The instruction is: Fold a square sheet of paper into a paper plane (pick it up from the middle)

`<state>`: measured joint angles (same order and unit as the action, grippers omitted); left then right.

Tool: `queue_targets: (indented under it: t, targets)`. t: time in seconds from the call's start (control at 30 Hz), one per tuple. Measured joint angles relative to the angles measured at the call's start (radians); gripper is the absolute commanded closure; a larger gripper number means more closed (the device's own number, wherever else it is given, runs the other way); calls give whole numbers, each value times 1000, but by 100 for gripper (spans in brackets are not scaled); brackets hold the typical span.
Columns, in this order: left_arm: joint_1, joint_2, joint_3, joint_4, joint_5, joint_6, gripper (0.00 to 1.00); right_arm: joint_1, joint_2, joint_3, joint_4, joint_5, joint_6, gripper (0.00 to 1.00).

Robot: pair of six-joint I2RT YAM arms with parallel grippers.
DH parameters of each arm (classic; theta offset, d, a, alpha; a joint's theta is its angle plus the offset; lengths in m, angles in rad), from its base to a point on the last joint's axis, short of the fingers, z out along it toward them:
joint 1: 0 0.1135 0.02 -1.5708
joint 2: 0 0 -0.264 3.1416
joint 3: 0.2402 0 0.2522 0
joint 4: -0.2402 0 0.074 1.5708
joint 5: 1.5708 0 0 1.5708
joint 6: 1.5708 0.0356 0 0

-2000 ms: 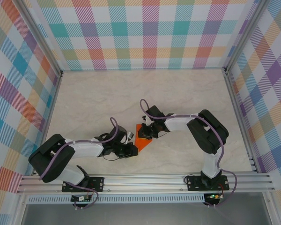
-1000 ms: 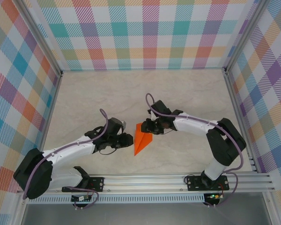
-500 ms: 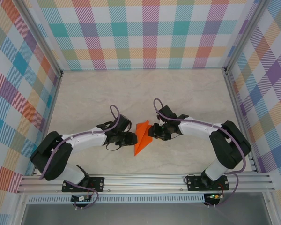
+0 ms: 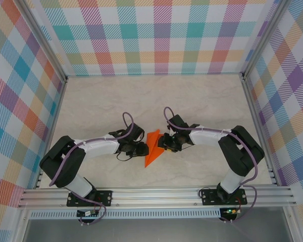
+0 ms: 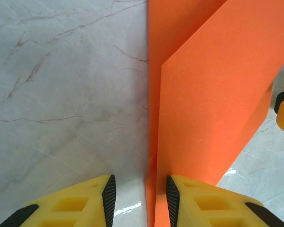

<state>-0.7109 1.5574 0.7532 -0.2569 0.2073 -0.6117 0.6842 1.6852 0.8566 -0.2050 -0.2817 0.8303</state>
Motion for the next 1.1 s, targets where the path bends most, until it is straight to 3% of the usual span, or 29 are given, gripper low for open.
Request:
queue_targets:
  t: [1.1]
  targets:
    - [6, 32, 29, -30, 16, 0, 68, -3, 21, -11, 109, -58, 71, 53]
